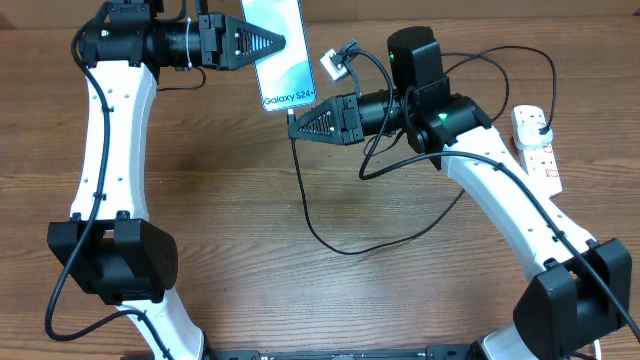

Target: Plug charger to phone and switch on socket

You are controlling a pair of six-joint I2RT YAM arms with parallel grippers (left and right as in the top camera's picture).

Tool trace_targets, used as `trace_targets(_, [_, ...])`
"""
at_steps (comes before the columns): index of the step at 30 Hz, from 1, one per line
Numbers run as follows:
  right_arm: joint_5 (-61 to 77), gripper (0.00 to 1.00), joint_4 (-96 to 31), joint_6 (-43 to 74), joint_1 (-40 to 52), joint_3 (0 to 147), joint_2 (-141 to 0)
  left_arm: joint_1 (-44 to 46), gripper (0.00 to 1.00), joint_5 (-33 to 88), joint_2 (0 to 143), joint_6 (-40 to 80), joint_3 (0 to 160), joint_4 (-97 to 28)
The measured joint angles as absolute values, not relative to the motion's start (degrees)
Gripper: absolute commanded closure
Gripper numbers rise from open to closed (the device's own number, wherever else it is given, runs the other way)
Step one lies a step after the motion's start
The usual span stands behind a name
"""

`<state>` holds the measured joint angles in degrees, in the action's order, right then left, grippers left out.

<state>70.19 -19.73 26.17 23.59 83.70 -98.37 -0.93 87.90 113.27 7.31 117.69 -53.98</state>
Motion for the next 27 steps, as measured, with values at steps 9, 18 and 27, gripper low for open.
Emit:
trace_targets(9, [70.06, 0.96, -19.77, 25.65, 23.62, 83.70, -98.37, -0.93, 0.96, 87.92, 113.27, 7.33, 117.69, -53.95])
trace_targets(18, [70.08, 0.96, -19.79, 25.65, 23.62, 83.70, -98.37, -0.93, 0.96, 87.90, 113.27, 7.31, 117.69, -53.98])
trace_targets(27, [70.11, 0.96, -19.81, 25.65, 23.62, 83.70, -98.37, -0.93, 0.96, 87.90, 113.27, 7.29, 117.69, -53.98])
